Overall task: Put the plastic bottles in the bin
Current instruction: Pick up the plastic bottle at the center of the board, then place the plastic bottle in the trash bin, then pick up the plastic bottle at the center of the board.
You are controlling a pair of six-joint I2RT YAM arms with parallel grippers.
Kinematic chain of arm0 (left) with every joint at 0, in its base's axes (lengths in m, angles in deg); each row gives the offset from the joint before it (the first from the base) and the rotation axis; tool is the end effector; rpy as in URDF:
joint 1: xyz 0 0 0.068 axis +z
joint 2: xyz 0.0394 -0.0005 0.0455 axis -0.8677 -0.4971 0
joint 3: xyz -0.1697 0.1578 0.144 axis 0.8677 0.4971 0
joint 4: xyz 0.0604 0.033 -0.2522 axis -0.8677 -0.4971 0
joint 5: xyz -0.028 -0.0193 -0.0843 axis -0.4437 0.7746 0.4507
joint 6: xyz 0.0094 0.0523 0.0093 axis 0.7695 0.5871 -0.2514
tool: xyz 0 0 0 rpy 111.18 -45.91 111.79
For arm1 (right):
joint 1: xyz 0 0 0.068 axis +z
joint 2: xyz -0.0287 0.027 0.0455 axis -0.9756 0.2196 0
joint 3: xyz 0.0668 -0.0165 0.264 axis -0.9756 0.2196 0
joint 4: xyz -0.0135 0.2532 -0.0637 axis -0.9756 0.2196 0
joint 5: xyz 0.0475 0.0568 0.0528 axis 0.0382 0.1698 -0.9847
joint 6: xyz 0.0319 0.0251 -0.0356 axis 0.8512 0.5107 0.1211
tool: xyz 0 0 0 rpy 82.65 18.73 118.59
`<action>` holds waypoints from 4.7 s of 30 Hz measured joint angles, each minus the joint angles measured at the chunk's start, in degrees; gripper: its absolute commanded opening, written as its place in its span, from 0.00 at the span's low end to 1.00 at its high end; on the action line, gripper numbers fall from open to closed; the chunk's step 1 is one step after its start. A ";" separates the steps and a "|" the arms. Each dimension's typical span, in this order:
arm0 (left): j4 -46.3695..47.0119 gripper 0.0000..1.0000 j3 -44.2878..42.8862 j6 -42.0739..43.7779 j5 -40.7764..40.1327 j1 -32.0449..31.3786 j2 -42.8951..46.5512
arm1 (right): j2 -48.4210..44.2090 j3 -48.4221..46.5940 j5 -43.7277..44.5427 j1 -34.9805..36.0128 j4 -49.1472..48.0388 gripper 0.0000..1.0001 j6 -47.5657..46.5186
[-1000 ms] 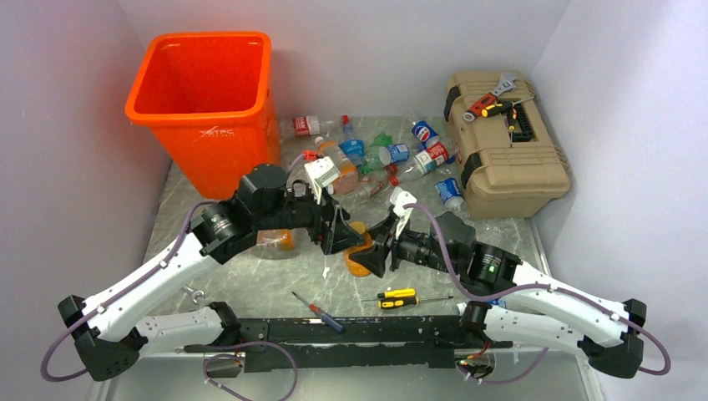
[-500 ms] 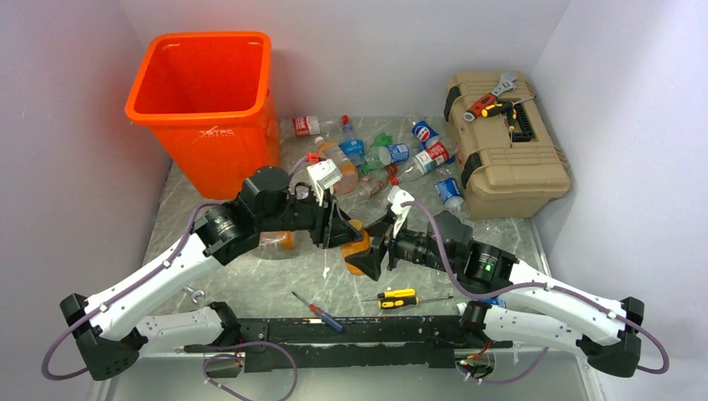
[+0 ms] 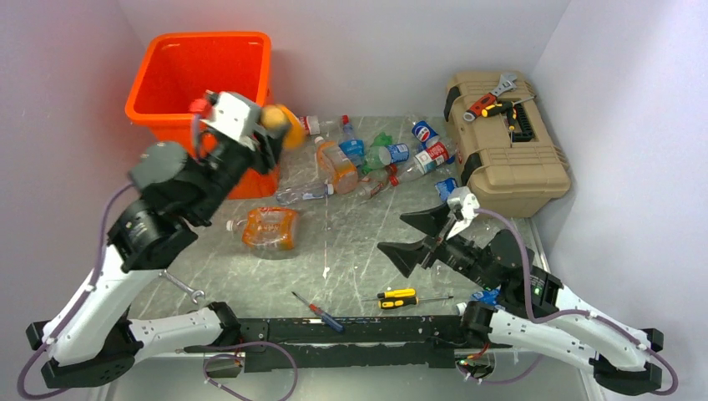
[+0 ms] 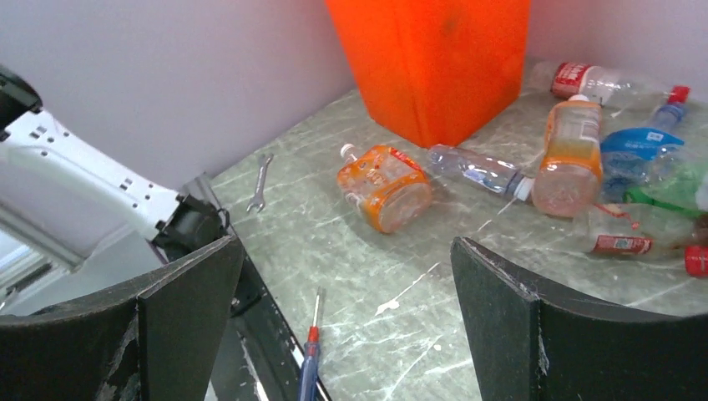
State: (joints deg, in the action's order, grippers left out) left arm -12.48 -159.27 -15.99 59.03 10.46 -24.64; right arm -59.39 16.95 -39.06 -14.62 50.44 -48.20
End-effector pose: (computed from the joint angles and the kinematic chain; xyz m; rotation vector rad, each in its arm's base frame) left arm 0.1138 -0.1204 0.5249 0.4857 1.4158 -0.4551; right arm 0.0609 0.1088 0.3682 -0.5534 1.5243 0.9846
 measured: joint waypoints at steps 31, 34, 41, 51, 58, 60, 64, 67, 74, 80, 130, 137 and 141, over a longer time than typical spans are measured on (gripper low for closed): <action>8.26 1.00 -25.86 1.51 -4.44 36.96 -40.17 | 0.17 10.86 7.80 0.02 -4.96 1.00 2.93; 8.41 0.99 -26.34 0.87 -4.59 36.22 -37.94 | 0.76 11.10 9.73 0.02 -4.96 1.00 2.95; 8.11 0.99 -21.97 2.62 -4.87 23.43 -23.96 | 4.15 11.13 14.45 0.02 -5.27 1.00 3.87; -7.72 0.99 -1.66 -4.02 0.37 9.07 -8.92 | 18.27 6.45 25.88 -0.37 -4.02 0.99 6.93; -11.37 0.99 27.41 -11.28 4.26 7.61 -0.07 | 31.26 0.63 22.32 -10.71 -4.76 0.99 9.07; -11.13 0.99 34.18 -13.33 4.22 7.61 7.41 | 35.15 -1.33 20.02 -14.16 -5.86 0.99 9.31; -6.51 1.00 39.76 -15.98 4.26 7.61 19.87 | 44.24 -7.34 15.96 -16.02 -8.04 0.99 7.50; -2.45 0.99 42.16 -16.72 4.61 7.61 26.03 | 53.90 -15.96 13.75 -16.02 -8.70 0.99 4.74; -1.64 1.00 44.78 -18.36 5.86 7.61 26.18 | 74.12 -35.39 13.62 -17.18 -4.37 1.00 -2.25; -3.39 1.00 44.57 -18.51 5.29 7.61 23.54 | 83.19 -45.07 13.03 -19.65 1.42 1.00 -6.32; 7.61 0.99 47.56 -22.62 3.43 7.65 31.95 | 31.21 -9.11 0.72 -12.20 -14.10 0.40 -9.27; 20.09 1.00 40.96 -23.89 17.29 7.65 22.71 | 12.87 14.75 -9.16 -10.91 -33.03 0.36 -5.16; 26.91 1.00 35.04 -27.67 24.06 7.65 15.02 | 8.46 24.24 -12.61 -10.88 -41.38 0.36 -0.94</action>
State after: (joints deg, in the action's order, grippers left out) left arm 14.43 -124.24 -43.66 83.10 18.11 -9.62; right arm -50.93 41.19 -51.67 -25.50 9.06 -49.14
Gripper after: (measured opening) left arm 0.994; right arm 0.683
